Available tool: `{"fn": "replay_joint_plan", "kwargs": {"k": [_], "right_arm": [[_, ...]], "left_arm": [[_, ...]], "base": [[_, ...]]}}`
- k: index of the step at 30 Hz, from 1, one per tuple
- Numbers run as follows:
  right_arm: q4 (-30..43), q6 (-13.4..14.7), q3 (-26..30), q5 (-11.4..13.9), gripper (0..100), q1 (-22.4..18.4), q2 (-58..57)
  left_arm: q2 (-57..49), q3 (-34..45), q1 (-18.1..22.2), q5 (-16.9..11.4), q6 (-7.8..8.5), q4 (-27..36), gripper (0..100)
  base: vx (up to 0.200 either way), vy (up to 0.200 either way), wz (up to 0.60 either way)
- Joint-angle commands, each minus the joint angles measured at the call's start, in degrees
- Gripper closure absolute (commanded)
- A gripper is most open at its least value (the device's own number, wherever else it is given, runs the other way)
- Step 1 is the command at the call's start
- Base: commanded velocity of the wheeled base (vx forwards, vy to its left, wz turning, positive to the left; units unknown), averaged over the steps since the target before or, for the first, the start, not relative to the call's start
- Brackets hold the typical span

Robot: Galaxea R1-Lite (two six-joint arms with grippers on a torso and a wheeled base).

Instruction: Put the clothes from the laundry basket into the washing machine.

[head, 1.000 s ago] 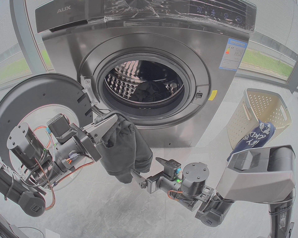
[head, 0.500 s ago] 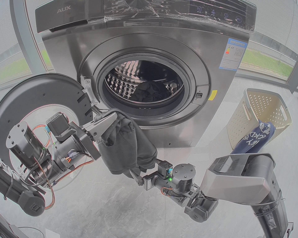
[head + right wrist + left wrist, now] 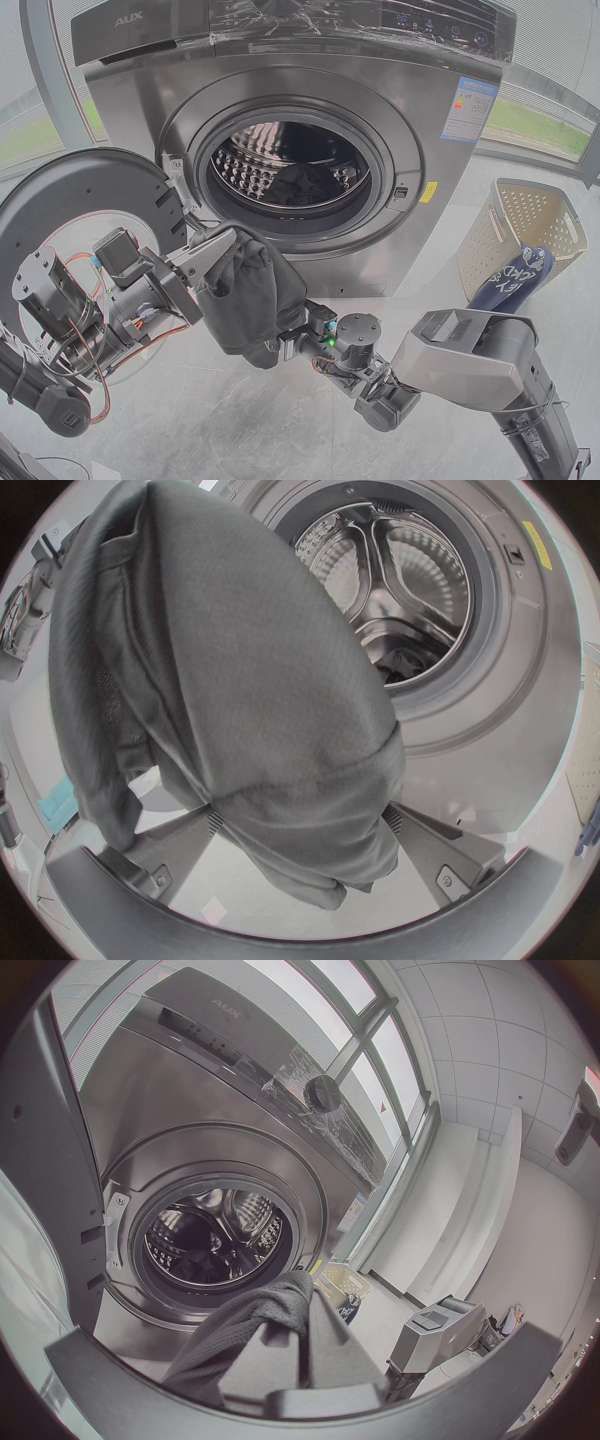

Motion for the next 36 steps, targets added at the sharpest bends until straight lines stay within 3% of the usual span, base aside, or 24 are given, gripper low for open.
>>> {"fn": "replay_joint_plan", "kwargs": {"k": [1,10,19,36], "right_arm": [[0.01,0.06,-0.98,-0.37,0,-1.97,-1.02],[-0.69,0.06,6.14,0.16,0,-8.12,-12.44],[-1.04,-0.02,12.99,0.34,0,-8.65,-18.24],[-0.87,0.33,11.67,-0.28,0,-6.80,-13.23]], "left_arm": [[0.06,0.21,-0.05,-0.08,-0.07,-0.01,100],[0.14,0.56,0.04,-0.08,-0.16,-0.01,100],[0.23,1.09,0.21,-0.08,-0.16,-0.01,100],[-0.03,1.18,-0.31,-0.17,-0.07,-0.01,100]], "base": [[0.000,0.000,0.00],[0.000,0.000,0.00],[0.000,0.000,0.00],[0.000,0.000,0.00]]}}
